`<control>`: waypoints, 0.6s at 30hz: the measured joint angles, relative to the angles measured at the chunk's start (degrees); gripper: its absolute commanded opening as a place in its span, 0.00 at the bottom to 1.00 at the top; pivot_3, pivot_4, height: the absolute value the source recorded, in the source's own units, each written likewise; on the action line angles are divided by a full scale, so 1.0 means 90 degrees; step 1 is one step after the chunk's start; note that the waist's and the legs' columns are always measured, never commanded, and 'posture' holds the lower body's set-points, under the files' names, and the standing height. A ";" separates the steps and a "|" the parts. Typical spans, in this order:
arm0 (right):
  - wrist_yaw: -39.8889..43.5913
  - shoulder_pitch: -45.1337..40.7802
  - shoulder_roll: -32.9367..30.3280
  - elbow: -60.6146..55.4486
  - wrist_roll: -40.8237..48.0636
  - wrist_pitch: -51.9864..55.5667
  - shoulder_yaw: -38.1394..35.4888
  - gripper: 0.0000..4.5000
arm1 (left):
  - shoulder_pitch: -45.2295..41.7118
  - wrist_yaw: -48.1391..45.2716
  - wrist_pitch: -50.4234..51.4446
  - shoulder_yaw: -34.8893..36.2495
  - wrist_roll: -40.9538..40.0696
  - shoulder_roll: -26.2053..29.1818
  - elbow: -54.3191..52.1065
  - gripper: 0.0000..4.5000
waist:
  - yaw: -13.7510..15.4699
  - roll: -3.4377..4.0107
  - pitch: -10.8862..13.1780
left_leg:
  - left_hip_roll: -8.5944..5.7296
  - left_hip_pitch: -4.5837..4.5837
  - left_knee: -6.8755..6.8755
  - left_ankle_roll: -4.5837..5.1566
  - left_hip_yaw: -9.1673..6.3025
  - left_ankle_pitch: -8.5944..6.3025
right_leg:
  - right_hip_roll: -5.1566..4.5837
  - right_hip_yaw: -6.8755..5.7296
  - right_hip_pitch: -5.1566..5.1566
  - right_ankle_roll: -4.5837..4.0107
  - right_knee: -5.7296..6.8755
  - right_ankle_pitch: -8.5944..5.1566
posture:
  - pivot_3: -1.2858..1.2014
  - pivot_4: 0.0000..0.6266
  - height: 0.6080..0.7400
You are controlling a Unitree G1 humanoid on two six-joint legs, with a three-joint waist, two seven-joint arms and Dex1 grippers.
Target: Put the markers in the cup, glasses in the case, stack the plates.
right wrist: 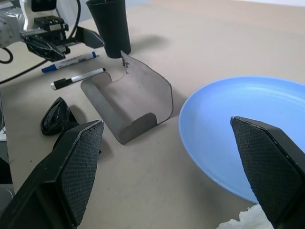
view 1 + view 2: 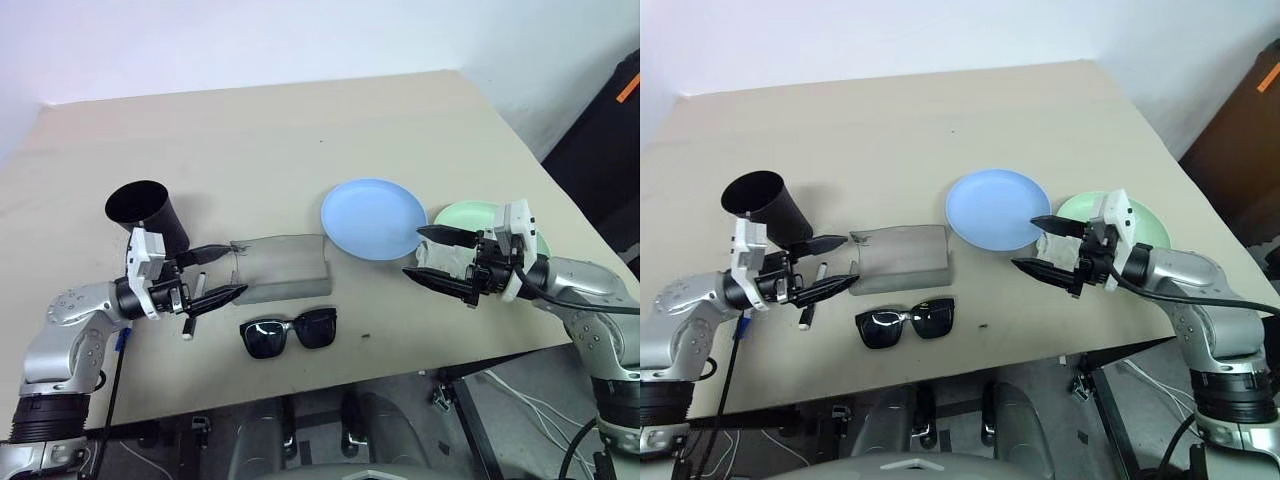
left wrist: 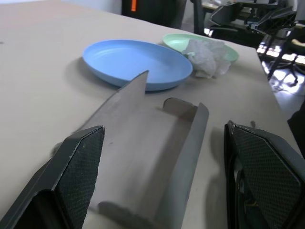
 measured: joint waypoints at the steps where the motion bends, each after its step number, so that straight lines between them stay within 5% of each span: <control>1: -0.0006 0.0011 -0.0014 -0.0025 0.0001 -0.0003 -0.0028 1.00 | -0.0083 0.0000 -0.0004 -0.0011 0.0021 -0.0005 0.0037 1.00 | 0.0005 0.0000 0.0000 | 0.0000 0.0001 0.0001 0.0000 -0.0001 0.0000 | 0.0000 -0.0001 0.0000 0.0001 0.0001 0.0000 | 0.52 0.24 1.00; 18: -0.0363 0.0333 -0.0399 -0.0106 0.0005 0.0128 -0.0249 1.00 | -0.0498 0.0035 0.0021 -0.0302 0.0162 -0.0145 0.0101 1.00 | 0.0037 0.0000 0.0000 | -0.0003 0.0001 0.0005 0.0014 -0.0001 0.0008 | -0.0001 0.0001 0.0006 0.0007 0.0002 0.0003 | 0.52 0.24 1.00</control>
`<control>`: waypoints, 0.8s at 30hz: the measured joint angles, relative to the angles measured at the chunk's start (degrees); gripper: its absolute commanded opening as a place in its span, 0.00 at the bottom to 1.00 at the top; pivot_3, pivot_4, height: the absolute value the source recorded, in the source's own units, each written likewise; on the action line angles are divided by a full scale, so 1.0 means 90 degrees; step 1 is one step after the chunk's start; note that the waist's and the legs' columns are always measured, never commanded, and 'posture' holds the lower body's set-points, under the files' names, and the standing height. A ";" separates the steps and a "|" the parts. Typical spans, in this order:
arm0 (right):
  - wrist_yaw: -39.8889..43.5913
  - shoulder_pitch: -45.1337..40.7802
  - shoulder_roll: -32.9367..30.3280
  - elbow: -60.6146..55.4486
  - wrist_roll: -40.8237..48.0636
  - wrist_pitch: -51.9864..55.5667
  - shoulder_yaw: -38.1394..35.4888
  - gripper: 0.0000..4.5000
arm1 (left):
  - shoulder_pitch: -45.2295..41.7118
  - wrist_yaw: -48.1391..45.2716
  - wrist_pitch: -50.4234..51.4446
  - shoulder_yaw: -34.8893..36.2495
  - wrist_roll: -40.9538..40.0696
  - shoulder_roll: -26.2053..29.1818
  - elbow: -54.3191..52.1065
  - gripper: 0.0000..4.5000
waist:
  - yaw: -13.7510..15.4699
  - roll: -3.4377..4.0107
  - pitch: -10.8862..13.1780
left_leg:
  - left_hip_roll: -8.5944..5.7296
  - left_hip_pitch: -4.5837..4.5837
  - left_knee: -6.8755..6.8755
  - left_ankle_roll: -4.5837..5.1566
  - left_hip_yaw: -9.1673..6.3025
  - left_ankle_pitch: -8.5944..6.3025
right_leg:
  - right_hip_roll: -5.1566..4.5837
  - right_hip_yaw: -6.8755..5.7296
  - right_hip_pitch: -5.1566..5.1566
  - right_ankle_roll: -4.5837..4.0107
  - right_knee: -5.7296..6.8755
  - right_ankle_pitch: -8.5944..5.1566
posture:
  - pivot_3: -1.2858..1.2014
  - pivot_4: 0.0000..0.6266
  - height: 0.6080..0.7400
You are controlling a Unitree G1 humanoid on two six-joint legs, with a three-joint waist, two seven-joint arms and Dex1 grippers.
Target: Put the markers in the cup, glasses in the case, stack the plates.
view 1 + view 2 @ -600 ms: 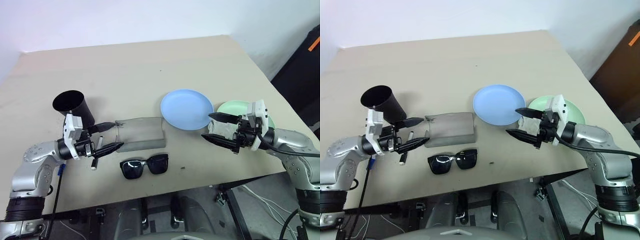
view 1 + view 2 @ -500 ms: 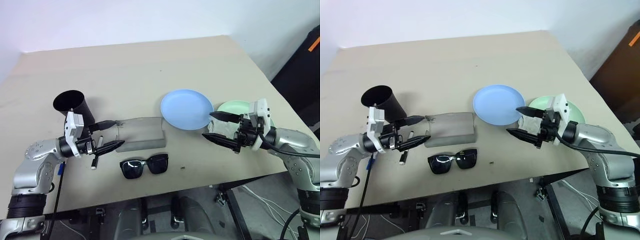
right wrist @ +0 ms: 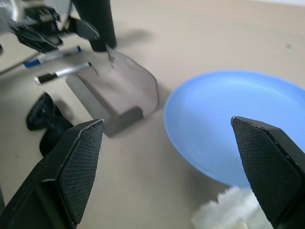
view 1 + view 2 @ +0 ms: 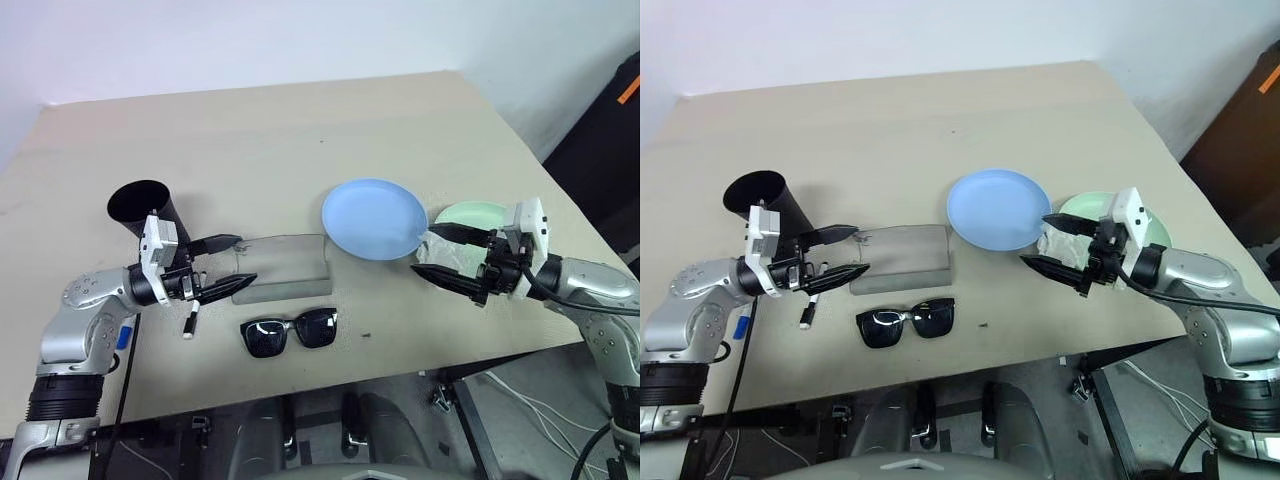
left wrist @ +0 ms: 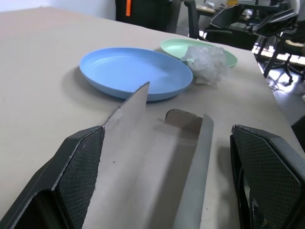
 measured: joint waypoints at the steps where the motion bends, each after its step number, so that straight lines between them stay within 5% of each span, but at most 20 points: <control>1: -0.0029 0.0044 -0.0072 0.0003 -0.0007 0.0035 -0.0066 1.00 | 0.0000 0.0036 0.0013 -0.0004 -0.0001 -0.0037 -0.0064 1.00 | 0.0029 0.0000 0.0000 | 0.0000 0.0000 0.0001 0.0000 0.0000 0.0000 | 0.0000 0.0001 0.0000 0.0000 0.0000 0.0000 | 0.52 0.24 1.00; 15: 0.0085 0.0176 -0.1685 0.0318 -0.0179 0.1510 -0.0151 1.00 | -0.0142 0.0114 0.0015 -0.0487 0.0210 -0.0319 -0.0132 1.00 | 0.0099 -0.0002 -0.0001 | 0.0000 0.0001 0.0009 0.0002 -0.0001 0.0001 | 0.0002 0.0002 0.0002 -0.0004 0.0003 -0.0003 | 0.52 0.24 1.00; 24: 0.0205 0.0402 -0.1925 0.0595 -0.0827 0.1431 0.0443 1.00 | -0.0263 0.0050 -0.0175 -0.0619 0.0332 -0.0489 0.0083 1.00 | 0.0096 -0.0001 -0.0001 | 0.0002 0.0001 0.0012 0.0005 -0.0002 0.0003 | 0.0008 0.0002 0.0001 0.0005 0.0005 0.0002 | 0.52 0.24 1.00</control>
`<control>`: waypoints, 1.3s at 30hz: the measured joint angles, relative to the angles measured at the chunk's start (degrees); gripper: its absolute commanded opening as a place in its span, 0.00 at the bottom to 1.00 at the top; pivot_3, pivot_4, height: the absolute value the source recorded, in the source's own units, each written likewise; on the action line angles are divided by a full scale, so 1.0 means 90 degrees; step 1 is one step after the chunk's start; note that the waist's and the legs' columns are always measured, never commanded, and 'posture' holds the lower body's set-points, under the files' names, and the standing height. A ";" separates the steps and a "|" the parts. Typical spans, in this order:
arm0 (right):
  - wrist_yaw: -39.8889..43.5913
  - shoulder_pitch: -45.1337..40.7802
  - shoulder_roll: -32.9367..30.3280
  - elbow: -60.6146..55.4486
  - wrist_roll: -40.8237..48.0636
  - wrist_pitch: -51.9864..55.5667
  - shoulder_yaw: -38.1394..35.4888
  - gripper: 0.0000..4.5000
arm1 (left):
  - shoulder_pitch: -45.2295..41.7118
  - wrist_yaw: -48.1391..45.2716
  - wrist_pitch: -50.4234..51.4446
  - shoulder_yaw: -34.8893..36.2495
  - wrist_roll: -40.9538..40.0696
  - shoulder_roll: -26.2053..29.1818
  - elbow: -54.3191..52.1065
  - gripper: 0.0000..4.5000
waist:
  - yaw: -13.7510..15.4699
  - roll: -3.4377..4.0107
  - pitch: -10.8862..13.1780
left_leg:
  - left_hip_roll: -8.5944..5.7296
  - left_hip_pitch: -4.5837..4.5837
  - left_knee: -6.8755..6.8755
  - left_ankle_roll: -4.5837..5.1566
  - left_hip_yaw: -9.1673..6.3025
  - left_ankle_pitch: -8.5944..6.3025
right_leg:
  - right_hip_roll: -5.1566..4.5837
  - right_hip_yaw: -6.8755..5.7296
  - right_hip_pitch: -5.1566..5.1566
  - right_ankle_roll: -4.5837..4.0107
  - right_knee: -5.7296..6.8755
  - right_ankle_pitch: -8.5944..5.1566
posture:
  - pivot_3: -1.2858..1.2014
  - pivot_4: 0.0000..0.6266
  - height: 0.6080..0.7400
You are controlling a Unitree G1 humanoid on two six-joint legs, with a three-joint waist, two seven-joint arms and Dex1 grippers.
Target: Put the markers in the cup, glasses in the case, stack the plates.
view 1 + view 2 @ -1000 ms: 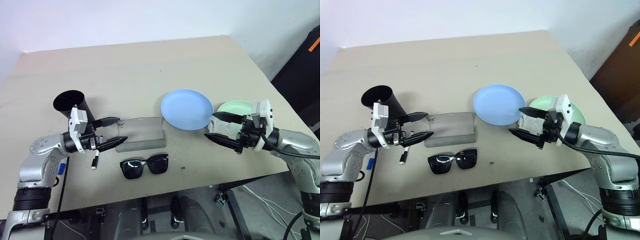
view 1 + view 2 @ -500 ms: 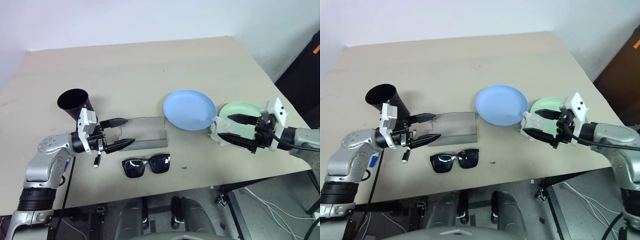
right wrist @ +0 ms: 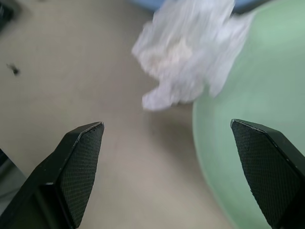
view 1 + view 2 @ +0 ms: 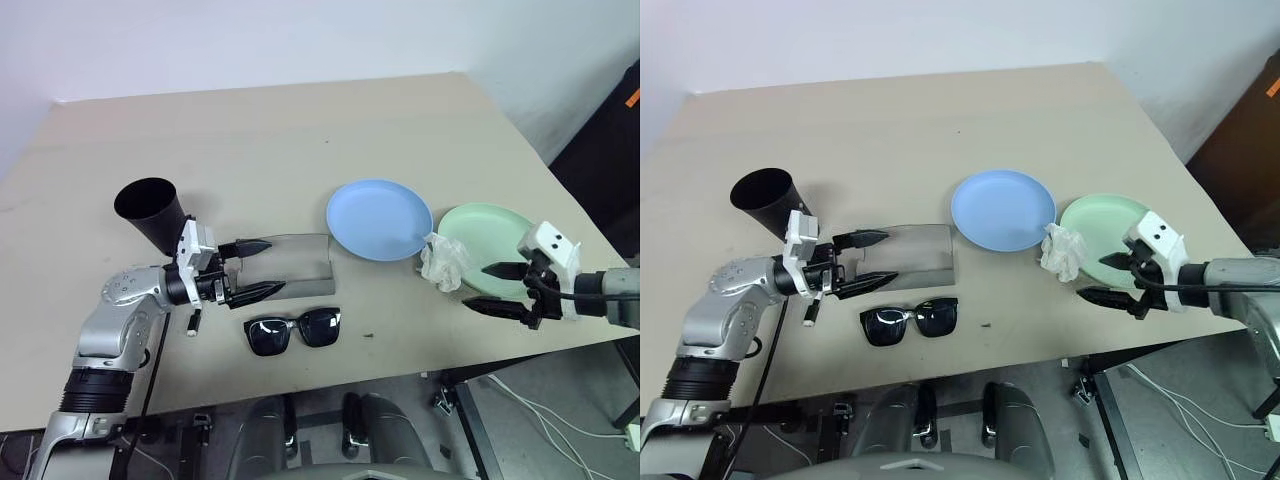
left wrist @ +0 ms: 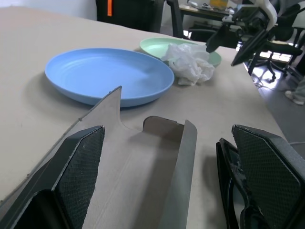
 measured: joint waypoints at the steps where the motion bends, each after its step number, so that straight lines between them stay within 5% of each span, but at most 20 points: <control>1: -0.0001 -0.0001 0.0000 0.0063 -0.0085 -0.0059 0.0056 1.00 | -0.0002 -0.0012 -0.0010 0.0000 0.0000 0.0000 0.0000 1.00 | 0.0001 0.0000 0.0000 | 0.0000 0.0000 0.0001 0.0000 0.0000 0.0000 | 0.0000 0.0000 0.0000 0.0000 0.0000 0.0000 | 0.52 0.24 1.00; 3: -0.0004 -0.0002 0.0000 0.0186 -0.0293 -0.0189 0.0196 1.00 | -0.0007 -0.0021 -0.0013 0.0000 0.0001 0.0001 0.0000 1.00 | 0.0001 0.0000 0.0000 | 0.0000 0.0000 0.0002 0.0000 0.0000 0.0000 | 0.0000 0.0000 0.0001 0.0001 0.0000 0.0000 | 0.52 0.24 1.00; 7: -0.0015 -0.0005 0.0002 0.0299 -0.0645 -0.0414 0.0439 0.81 | -0.0006 -0.0034 -0.0020 0.0000 0.0023 0.0019 -0.0005 1.00 | 0.0001 0.0000 0.0000 | 0.0000 0.0000 0.0002 0.0000 0.0001 0.0000 | 0.0000 0.0000 0.0001 0.0001 0.0000 0.0001 | 0.52 0.24 1.00; 17: -0.0004 -0.0080 -0.0006 0.0437 -0.0893 -0.0537 0.0417 0.02 | -0.0011 -0.0033 -0.0030 0.0000 0.0061 0.0012 -0.0011 1.00 | 0.0001 0.0000 0.0000 | 0.0000 0.0000 0.0006 0.0001 0.0000 0.0001 | 0.0001 0.0000 0.0001 0.0002 0.0005 0.0001 | 0.52 0.24 1.00; 29: 0.0366 -0.0096 -0.0541 0.0234 -0.0807 -0.0465 -0.0197 0.01 | -0.0023 -0.0054 -0.0078 0.0000 0.0095 0.0008 0.0128 1.00 | 0.0002 0.0000 -0.0001 | 0.0000 0.0002 0.0013 0.0000 -0.0003 0.0000 | 0.0000 0.0000 0.0008 0.0002 0.0005 0.0001 | 0.52 0.24 1.00; 39: 0.0259 -0.2352 -0.0161 0.0418 -0.1065 -0.1012 0.0486 0.01 | 0.0012 -0.0004 -0.0225 0.0029 0.0136 0.0009 0.0237 1.00 | -0.0025 0.0003 0.0000 | 0.0003 0.0002 0.0012 0.0000 -0.0001 0.0001 | 0.0012 0.0013 -0.0005 0.0006 0.0010 0.0006 | 0.52 0.24 1.00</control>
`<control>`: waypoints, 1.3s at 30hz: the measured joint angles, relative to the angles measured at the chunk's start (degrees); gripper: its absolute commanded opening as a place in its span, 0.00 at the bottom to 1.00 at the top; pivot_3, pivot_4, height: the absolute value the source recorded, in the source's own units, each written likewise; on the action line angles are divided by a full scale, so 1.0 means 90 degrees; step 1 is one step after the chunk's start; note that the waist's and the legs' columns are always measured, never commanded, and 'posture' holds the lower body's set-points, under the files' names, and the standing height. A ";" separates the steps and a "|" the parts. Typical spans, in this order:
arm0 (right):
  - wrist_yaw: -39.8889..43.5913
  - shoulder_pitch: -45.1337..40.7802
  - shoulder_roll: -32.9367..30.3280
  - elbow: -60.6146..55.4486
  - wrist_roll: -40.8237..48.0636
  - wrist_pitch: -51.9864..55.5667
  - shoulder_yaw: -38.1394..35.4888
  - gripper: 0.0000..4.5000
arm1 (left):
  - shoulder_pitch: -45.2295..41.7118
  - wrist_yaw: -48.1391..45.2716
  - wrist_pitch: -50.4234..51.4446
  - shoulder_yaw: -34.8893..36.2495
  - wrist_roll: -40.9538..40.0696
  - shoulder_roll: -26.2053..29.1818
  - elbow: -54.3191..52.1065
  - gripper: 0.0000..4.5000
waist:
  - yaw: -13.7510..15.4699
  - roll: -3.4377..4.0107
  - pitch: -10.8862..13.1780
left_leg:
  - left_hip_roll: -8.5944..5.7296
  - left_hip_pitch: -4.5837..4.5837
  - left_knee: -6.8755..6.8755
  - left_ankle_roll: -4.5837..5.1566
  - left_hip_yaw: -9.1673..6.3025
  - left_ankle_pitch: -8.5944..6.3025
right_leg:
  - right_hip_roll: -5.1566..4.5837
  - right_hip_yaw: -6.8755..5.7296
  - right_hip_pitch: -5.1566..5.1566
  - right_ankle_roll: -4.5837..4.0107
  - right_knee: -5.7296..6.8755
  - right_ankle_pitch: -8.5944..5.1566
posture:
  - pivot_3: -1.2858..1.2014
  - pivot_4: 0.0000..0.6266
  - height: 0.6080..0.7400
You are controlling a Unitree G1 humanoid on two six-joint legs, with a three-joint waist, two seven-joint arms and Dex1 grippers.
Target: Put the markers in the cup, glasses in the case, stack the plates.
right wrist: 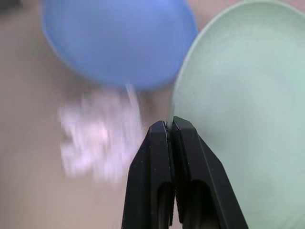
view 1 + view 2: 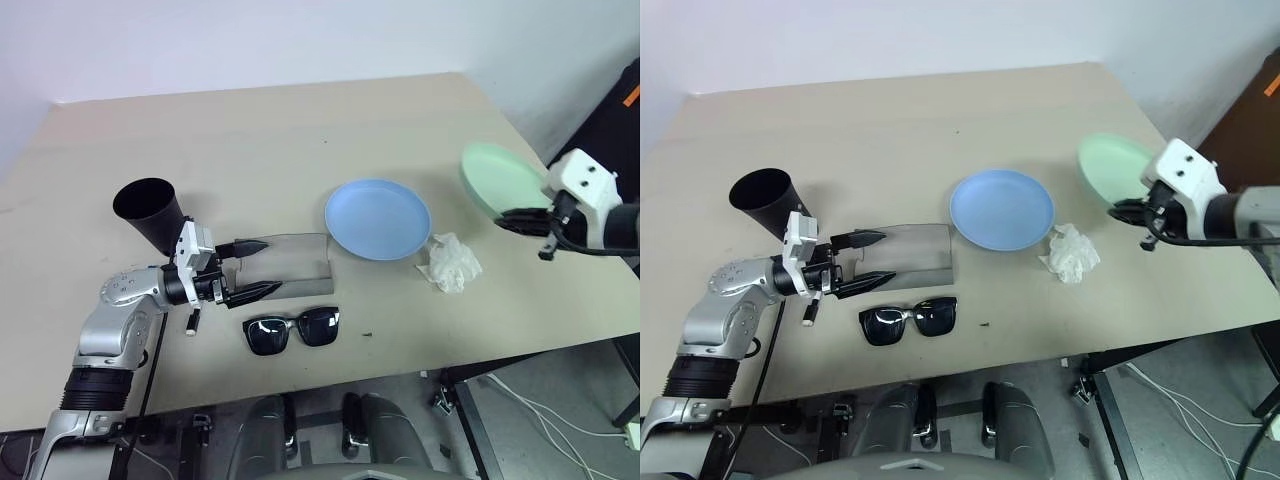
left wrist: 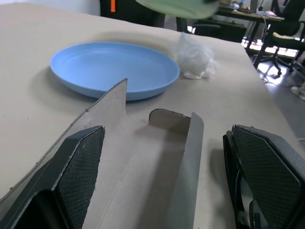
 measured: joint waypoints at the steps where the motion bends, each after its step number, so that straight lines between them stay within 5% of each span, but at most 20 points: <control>1: 0.0007 -0.0120 0.0102 0.0020 -0.0036 -0.0047 0.0136 0.01 | 0.0006 0.0018 -0.0021 -0.0001 -0.0001 -0.0010 -0.0009 1.00 | 0.0007 0.0000 0.0000 | -0.0001 -0.0002 0.0000 0.0000 0.0001 0.0000 | -0.0002 0.0001 -0.0002 0.0000 0.0000 0.0001 | 0.52 0.24 1.00; 12: 0.0315 -0.1425 0.2000 0.0882 -0.0648 -0.0667 0.1906 0.01 | 0.0399 0.0329 -0.0062 0.0159 -0.0006 0.0006 -0.0333 1.00 | 0.0022 0.0001 0.0000 | -0.0002 -0.0004 0.0010 0.0001 0.0005 0.0002 | -0.0007 0.0001 -0.0007 0.0004 0.0024 0.0006 | 0.52 0.24 1.00; 30: 0.0608 -0.1434 0.2447 0.1245 -0.1491 -0.1117 0.2509 0.01 | 0.0761 0.0524 -0.0056 0.0295 -0.0009 0.0143 -0.0697 1.00 | 0.0011 0.0003 0.0002 | 0.0002 -0.0004 0.0072 -0.0017 0.0003 -0.0010 | -0.0018 0.0002 -0.0013 -0.0023 0.0081 -0.0007 | 0.52 0.24 1.00; 33: 0.0625 -0.1429 0.2446 0.1245 -0.1628 -0.1231 0.2519 0.15 | 0.0760 0.0523 -0.0058 0.0295 -0.0008 0.0144 -0.0696 1.00 | 0.0014 0.0003 0.0002 | 0.0002 -0.0005 0.0072 -0.0017 0.0003 -0.0010 | -0.0018 0.0002 -0.0013 -0.0023 0.0081 -0.0006 | 0.52 0.24 1.00; 39: 0.0628 -0.1415 0.2446 0.1243 -0.1889 -0.1401 0.2549 0.58 | 0.0754 0.0513 -0.0061 0.0295 -0.0008 0.0144 -0.0696 1.00 | 0.0011 0.0003 0.0002 | 0.0002 -0.0005 0.0072 -0.0017 0.0003 -0.0011 | -0.0018 0.0002 -0.0014 -0.0025 0.0081 -0.0008 | 0.52 0.24 1.00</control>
